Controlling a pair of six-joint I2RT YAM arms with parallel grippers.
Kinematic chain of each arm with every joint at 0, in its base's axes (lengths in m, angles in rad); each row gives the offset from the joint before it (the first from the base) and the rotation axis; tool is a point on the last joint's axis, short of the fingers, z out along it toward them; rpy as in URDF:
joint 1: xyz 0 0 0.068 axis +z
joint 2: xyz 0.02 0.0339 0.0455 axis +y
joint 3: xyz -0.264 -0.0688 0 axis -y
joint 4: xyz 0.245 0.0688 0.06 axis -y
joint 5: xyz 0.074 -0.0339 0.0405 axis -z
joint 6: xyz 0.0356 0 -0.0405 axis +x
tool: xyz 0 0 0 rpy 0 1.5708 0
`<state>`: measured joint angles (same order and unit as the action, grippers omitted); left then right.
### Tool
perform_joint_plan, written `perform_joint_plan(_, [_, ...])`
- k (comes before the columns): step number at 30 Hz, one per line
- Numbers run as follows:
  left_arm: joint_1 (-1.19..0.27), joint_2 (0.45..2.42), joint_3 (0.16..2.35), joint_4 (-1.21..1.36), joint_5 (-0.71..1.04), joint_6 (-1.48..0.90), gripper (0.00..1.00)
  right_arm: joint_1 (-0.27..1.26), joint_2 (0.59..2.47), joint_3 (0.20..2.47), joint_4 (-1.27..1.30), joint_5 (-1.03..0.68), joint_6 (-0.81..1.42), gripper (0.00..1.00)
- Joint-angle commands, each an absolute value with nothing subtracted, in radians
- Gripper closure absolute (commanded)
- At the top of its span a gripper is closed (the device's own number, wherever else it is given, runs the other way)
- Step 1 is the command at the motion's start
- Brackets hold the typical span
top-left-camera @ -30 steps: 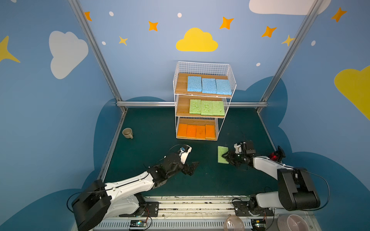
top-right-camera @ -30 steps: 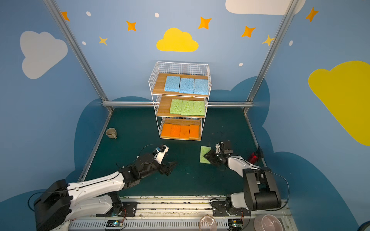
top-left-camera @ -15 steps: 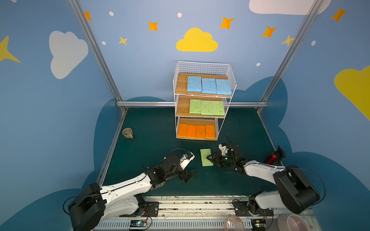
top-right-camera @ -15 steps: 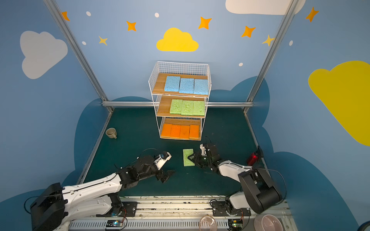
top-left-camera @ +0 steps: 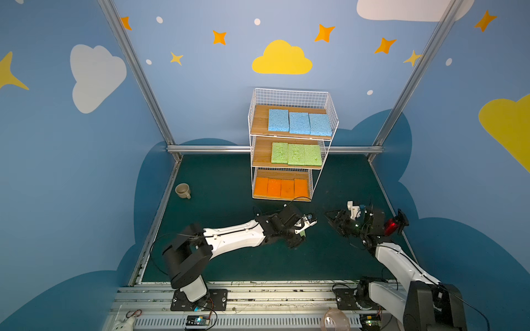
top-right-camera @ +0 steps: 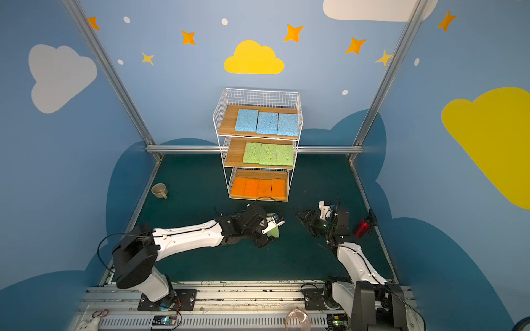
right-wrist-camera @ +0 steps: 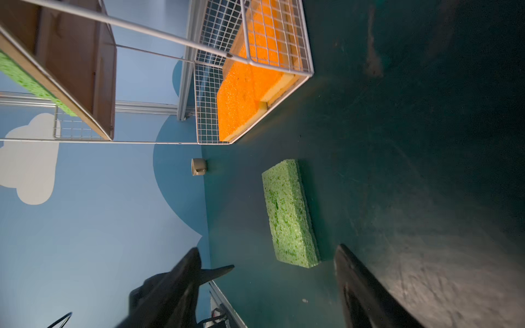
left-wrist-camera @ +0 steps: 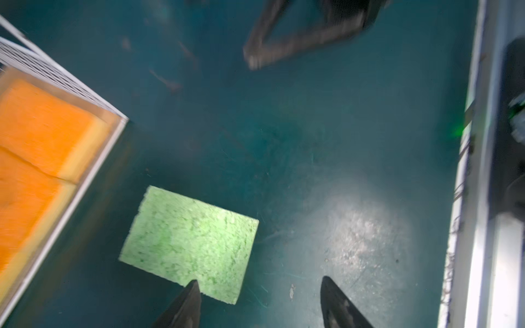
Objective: Place and organize the cleaning sponges onto the shelf
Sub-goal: 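Lower the left gripper toward another green sponge while the right gripper approaches, then close the left gripper on the edge of the light-green sponge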
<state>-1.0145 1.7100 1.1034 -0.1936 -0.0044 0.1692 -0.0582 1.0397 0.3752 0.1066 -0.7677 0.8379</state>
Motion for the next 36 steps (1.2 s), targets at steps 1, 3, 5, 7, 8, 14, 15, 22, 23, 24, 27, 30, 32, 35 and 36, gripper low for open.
perform_joint_plan(1, [-1.029,1.757,1.125,-0.280,-0.032,0.191,0.39,-0.119,1.015,0.353,0.076,-0.870,0.778,0.13])
perform_joint_plan(3, [-1.038,1.791,1.135,-0.277,-0.056,0.192,0.42,-0.147,1.028,0.345,0.080,-0.891,0.765,0.12])
perform_joint_plan(5, [-1.048,1.821,1.152,-0.283,-0.089,0.190,0.44,-0.166,1.048,0.341,0.095,-0.909,0.766,0.12])
perform_joint_plan(7, [-1.056,1.854,1.172,-0.293,-0.119,0.192,0.48,-0.175,1.068,0.337,0.113,-0.920,0.777,0.12])
perform_joint_plan(8, [-1.059,1.870,1.182,-0.297,-0.137,0.193,0.49,-0.178,1.078,0.334,0.124,-0.924,0.783,0.12])
perform_joint_plan(14, [-1.063,1.916,1.190,-0.251,-0.225,0.187,0.55,-0.181,1.077,0.319,0.147,-0.933,0.794,0.12])
perform_joint_plan(15, [-1.063,1.913,1.184,-0.234,-0.236,0.188,0.55,-0.181,1.067,0.317,0.144,-0.930,0.792,0.12])
perform_joint_plan(22, [-1.072,1.901,1.177,-0.199,-0.269,0.211,0.56,-0.182,1.027,0.317,0.114,-0.910,0.776,0.12])
perform_joint_plan(23, [-1.076,1.896,1.179,-0.201,-0.270,0.216,0.54,-0.181,1.030,0.317,0.115,-0.910,0.776,0.12])
perform_joint_plan(24, [-1.083,1.890,1.180,-0.203,-0.275,0.222,0.51,-0.181,1.033,0.316,0.116,-0.912,0.778,0.12])
perform_joint_plan(27, [-1.105,1.872,1.183,-0.205,-0.297,0.248,0.43,-0.182,1.043,0.316,0.124,-0.914,0.781,0.12])
perform_joint_plan(30, [-1.111,1.875,1.184,-0.200,-0.327,0.266,0.44,-0.181,1.049,0.315,0.132,-0.917,0.784,0.12])
perform_joint_plan(32, [-1.112,1.889,1.184,-0.192,-0.341,0.282,0.45,-0.181,1.048,0.315,0.132,-0.917,0.784,0.12])
perform_joint_plan(35, [-1.109,1.917,1.200,-0.191,-0.362,0.294,0.49,-0.182,1.045,0.315,0.123,-0.915,0.779,0.12])
perform_joint_plan(36, [-1.109,1.926,1.207,-0.191,-0.367,0.296,0.50,-0.181,1.043,0.314,0.123,-0.913,0.778,0.12])
